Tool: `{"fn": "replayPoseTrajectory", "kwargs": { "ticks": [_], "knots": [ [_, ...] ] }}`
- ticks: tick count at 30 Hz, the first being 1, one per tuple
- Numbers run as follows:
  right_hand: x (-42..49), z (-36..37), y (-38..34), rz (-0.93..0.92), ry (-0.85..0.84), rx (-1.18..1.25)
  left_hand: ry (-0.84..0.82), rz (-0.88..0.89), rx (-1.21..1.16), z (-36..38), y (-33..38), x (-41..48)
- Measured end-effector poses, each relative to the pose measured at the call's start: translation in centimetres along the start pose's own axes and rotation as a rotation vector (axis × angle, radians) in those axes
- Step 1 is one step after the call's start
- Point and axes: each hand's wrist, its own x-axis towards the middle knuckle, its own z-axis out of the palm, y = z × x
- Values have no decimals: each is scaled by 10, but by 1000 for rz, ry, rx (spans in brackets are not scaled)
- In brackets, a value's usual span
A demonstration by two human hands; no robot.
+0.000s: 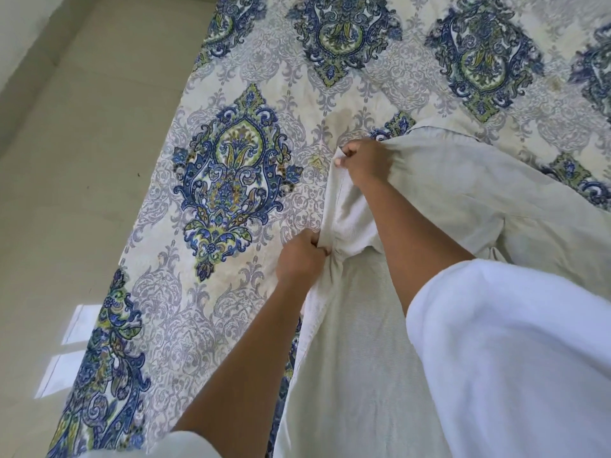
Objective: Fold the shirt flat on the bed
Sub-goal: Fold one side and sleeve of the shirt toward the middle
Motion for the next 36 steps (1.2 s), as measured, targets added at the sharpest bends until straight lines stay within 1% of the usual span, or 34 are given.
{"fn": "replayPoseTrajectory", "kwargs": {
  "ticks": [3, 5, 6, 7, 8, 9, 10, 11, 12, 14, 15, 16, 17, 18, 20, 21, 23, 27, 29, 31, 32, 33, 34, 35, 36],
  "knots": [
    [-13, -6, 2, -93, 151, -91, -14, 27, -18, 0, -3, 0],
    [-33, -18, 3, -156, 324, -109, -6, 27, -31, 1, -4, -1],
    [-44, -24, 5, -211, 348, -91, -1, 27, -30, 2, -4, -1],
    [-52, -27, 9, -277, 283, -42, 5, 28, -29, 3, -4, 0],
    [-57, -28, 11, -303, 125, 34, 12, 29, -27, 4, -5, 1],
    [-63, -29, 12, -292, -75, 101, 21, 28, -21, 5, -5, 1],
    [-64, -30, 14, -263, -234, 151, 30, 29, -11, 6, -5, 2],
    [-63, -31, 16, -219, -299, 182, 41, 31, 2, 7, -5, 2],
    [-61, -32, 18, -172, -252, 203, 51, 34, 9, 7, -6, 2],
    [-59, -42, 23, -96, 28, 306, 61, 39, 7, 7, -5, 1],
    [-61, -47, 24, -80, 124, 377, 61, 40, 9, 7, -5, 1],
    [-62, -52, 27, -76, 173, 396, 58, 41, 13, 7, -4, 1],
    [-62, -57, 32, -59, 186, 323, 54, 39, 16, 7, -4, 1],
    [-63, -60, 40, -22, 173, 159, 50, 36, 15, 7, -4, 0],
    [-67, -69, 59, 115, 101, -258, 48, 31, 10, 6, -3, 1],
    [-68, -74, 68, 168, 58, -406, 47, 32, 10, 7, -3, 0],
    [-68, -84, 81, 171, 32, -509, 47, 34, 10, 7, -3, 1],
    [-61, -100, 94, 63, 216, -561, 57, 30, 14, 9, -3, 2],
    [-64, -102, 93, 62, 255, -618, 70, 32, 22, 10, -3, 3],
    [-78, -91, 83, 4, 275, -601, 80, 41, 15, 10, -4, 5],
    [-89, -80, 77, -101, 290, -564, 81, 46, 15, 10, -4, 6],
    [-102, -68, 70, -251, 294, -512, 76, 50, 13, 10, -4, 6],
    [-115, -57, 68, -404, 259, -481, 68, 51, 12, 10, -4, 6],
    [-128, -47, 69, -500, 189, -492, 61, 52, 13, 10, -3, 7],
    [-140, -40, 71, -491, 115, -536, 57, 54, 16, 10, -3, 6]
  ]
}}
